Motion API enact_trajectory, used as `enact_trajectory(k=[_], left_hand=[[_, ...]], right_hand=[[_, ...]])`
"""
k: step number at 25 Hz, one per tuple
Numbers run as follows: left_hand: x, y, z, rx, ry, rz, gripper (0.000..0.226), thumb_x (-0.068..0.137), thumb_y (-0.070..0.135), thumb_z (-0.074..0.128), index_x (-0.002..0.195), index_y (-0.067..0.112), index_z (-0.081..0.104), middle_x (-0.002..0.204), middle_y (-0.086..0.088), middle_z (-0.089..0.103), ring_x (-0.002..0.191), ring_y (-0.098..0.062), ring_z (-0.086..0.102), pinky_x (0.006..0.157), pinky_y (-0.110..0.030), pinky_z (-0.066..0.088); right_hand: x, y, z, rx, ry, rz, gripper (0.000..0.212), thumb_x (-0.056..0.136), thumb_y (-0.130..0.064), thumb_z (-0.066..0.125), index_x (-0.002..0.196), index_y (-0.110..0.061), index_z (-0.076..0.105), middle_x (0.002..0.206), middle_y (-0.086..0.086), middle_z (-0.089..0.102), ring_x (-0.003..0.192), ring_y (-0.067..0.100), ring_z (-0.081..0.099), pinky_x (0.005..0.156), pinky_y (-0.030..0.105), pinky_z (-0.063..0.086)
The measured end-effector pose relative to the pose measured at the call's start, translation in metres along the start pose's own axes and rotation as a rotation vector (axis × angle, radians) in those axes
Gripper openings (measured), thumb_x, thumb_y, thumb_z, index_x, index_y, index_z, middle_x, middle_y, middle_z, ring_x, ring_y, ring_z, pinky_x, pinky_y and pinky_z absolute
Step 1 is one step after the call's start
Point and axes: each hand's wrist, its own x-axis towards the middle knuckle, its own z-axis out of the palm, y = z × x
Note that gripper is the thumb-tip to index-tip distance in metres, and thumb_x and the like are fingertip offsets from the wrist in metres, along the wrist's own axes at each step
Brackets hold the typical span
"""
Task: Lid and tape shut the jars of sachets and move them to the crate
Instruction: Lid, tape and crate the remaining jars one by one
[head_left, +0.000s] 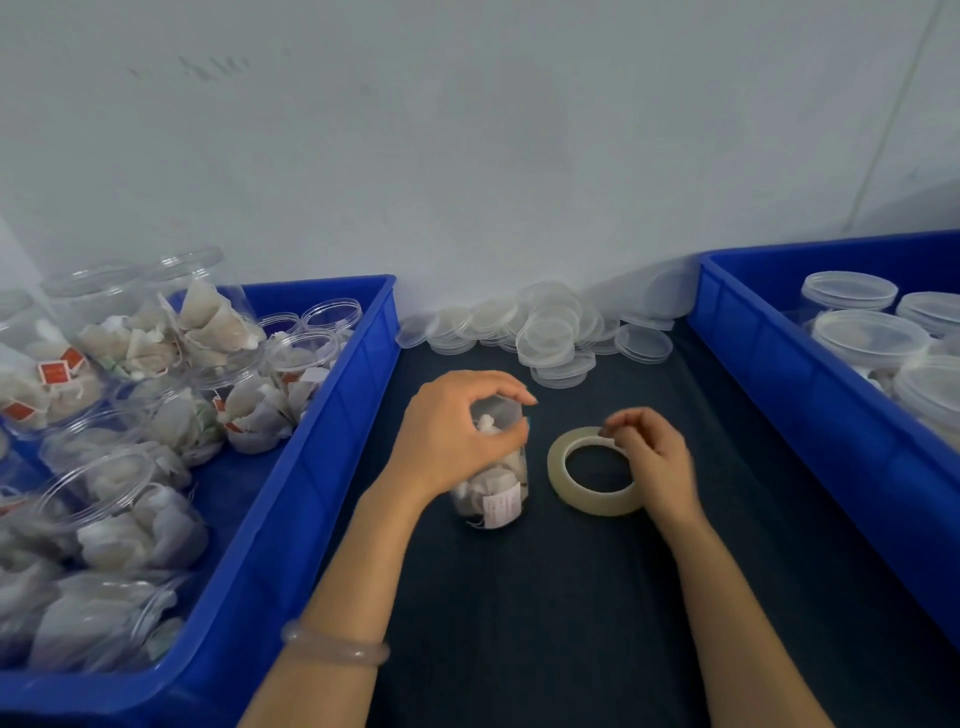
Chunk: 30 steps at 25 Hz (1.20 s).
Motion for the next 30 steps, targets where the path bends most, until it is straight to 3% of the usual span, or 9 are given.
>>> enact_trajectory(k=[5,8,11,13,15,17,20,24,30], left_hand=[[0.006,-0.007,0.023,0.194,0.145,-0.012,0.023,0.078,0.042,0.071,0.101,0.036,0.073,0.111,0.025,0.067,0.111,0.002,0.055,0.095,-0.016,0.039],[0.012,-0.007,0.030,0.226,0.226,0.010,0.029,0.081,0.047,0.067,0.103,0.029,0.076,0.111,0.018,0.070,0.109,-0.003,0.060,0.094,-0.009,0.036],[0.011,-0.007,0.031,0.316,0.240,0.067,0.042,0.092,0.052,0.049,0.106,0.024,0.076,0.115,0.012,0.072,0.115,-0.009,0.060,0.106,-0.034,0.041],[0.006,-0.005,0.031,0.496,0.257,0.078,0.047,0.100,0.047,0.036,0.111,0.025,0.075,0.122,0.010,0.069,0.124,-0.015,0.056,0.114,-0.052,0.031],[0.001,0.000,0.036,0.647,0.289,0.121,0.036,0.100,0.035,0.041,0.118,0.025,0.072,0.128,0.006,0.066,0.126,-0.019,0.055,0.115,-0.057,0.028],[-0.007,0.005,0.047,0.692,0.304,0.205,0.032,0.096,0.023,0.053,0.126,0.021,0.066,0.131,0.002,0.064,0.127,-0.020,0.054,0.116,-0.055,0.030],[-0.016,0.017,0.064,0.649,0.293,0.283,0.040,0.094,0.019,0.058,0.133,0.017,0.059,0.132,0.001,0.061,0.129,-0.017,0.051,0.121,-0.048,0.025],[-0.016,0.024,0.074,0.605,0.340,0.318,0.035,0.099,0.028,0.051,0.129,0.017,0.065,0.127,0.002,0.066,0.123,-0.017,0.057,0.118,-0.048,0.030],[-0.014,0.022,0.076,0.425,0.554,0.309,0.017,0.089,0.031,0.071,0.101,0.020,0.077,0.105,0.007,0.073,0.104,-0.016,0.065,0.110,-0.048,0.040]], right_hand=[[-0.001,0.015,-0.012,-0.681,-0.490,-0.123,0.026,0.078,-0.036,0.075,0.092,-0.049,0.057,0.105,-0.031,0.053,0.115,0.000,0.040,0.100,0.027,0.016],[-0.002,0.019,-0.014,-0.794,-0.488,-0.191,0.042,0.072,-0.055,0.077,0.104,-0.050,0.050,0.110,-0.034,0.044,0.113,-0.004,0.030,0.099,0.023,0.010],[-0.002,0.021,-0.012,-0.800,-0.417,-0.268,0.033,0.079,-0.053,0.074,0.107,-0.045,0.058,0.105,-0.032,0.045,0.109,-0.004,0.033,0.098,0.023,0.015],[-0.002,0.020,-0.012,-0.837,-0.377,-0.332,0.016,0.089,-0.045,0.067,0.100,-0.037,0.060,0.098,-0.027,0.050,0.106,-0.001,0.042,0.096,0.024,0.021],[-0.002,0.018,-0.011,-0.893,-0.308,-0.379,0.011,0.097,-0.039,0.056,0.095,-0.028,0.058,0.092,-0.019,0.055,0.097,0.007,0.051,0.092,0.027,0.032],[-0.006,0.016,-0.010,-0.789,-0.249,-0.403,0.016,0.101,-0.033,0.047,0.092,-0.021,0.052,0.078,-0.011,0.058,0.078,0.015,0.058,0.073,0.033,0.043],[-0.015,0.006,-0.007,-0.446,-0.190,-0.376,0.012,0.101,-0.032,0.042,0.095,-0.025,0.050,0.064,-0.008,0.055,0.059,0.011,0.053,0.055,0.030,0.039],[-0.019,0.000,-0.002,-0.285,-0.132,-0.437,0.022,0.086,-0.026,0.037,0.102,-0.021,0.052,0.069,-0.006,0.055,0.065,0.014,0.053,0.057,0.034,0.042],[-0.022,0.000,0.004,-0.266,-0.096,-0.513,0.030,0.082,-0.027,0.031,0.106,-0.022,0.049,0.077,-0.005,0.055,0.073,0.014,0.053,0.064,0.033,0.042]])
